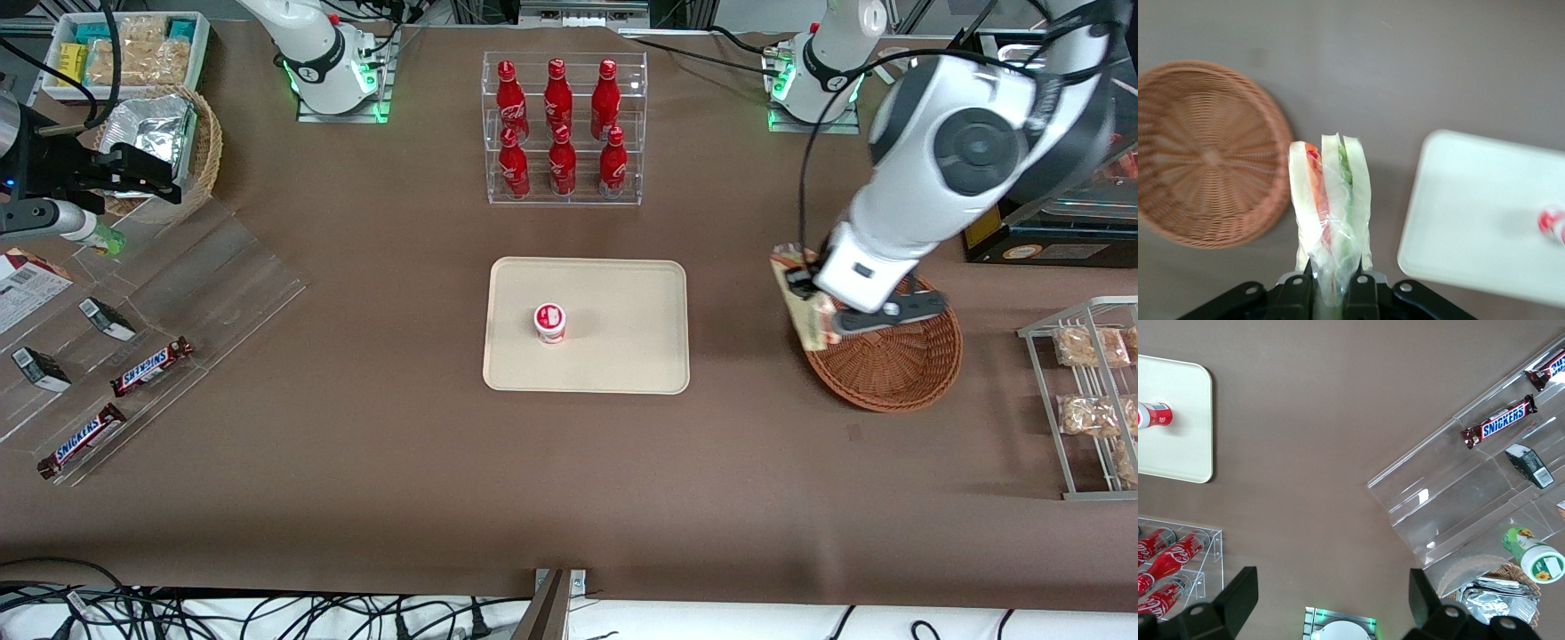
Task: Place sandwich from basket to tray
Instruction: 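Carry the sandwich over the cream tray beside the yogurt cup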
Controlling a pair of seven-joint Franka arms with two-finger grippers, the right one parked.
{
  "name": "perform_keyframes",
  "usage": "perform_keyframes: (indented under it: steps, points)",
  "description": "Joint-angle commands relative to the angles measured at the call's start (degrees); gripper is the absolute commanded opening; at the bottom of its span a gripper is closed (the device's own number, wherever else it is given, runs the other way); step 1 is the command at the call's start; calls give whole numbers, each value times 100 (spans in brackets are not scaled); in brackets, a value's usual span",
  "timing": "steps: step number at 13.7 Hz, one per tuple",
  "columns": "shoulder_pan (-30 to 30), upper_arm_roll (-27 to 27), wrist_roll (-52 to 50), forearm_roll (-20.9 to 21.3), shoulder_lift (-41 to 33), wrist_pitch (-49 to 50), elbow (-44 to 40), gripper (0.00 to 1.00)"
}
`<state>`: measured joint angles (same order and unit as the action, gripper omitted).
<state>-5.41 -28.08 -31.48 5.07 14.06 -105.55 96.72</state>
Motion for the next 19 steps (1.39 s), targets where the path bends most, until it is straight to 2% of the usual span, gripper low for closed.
perform_keyframes:
  steps: [1, 4, 8, 12, 19]
  points:
    - [-48, -495, 876, -32, 386, -244, -242, 0]
    - [188, -681, 1249, -23, 720, -580, -233, 0]
    - [497, -629, 1031, -23, 1194, -932, -215, 0]
    - [716, -637, 197, 731, 1765, -1151, -224, 0]
    - [1033, -620, -833, 1724, 2645, -1872, -206, 0]
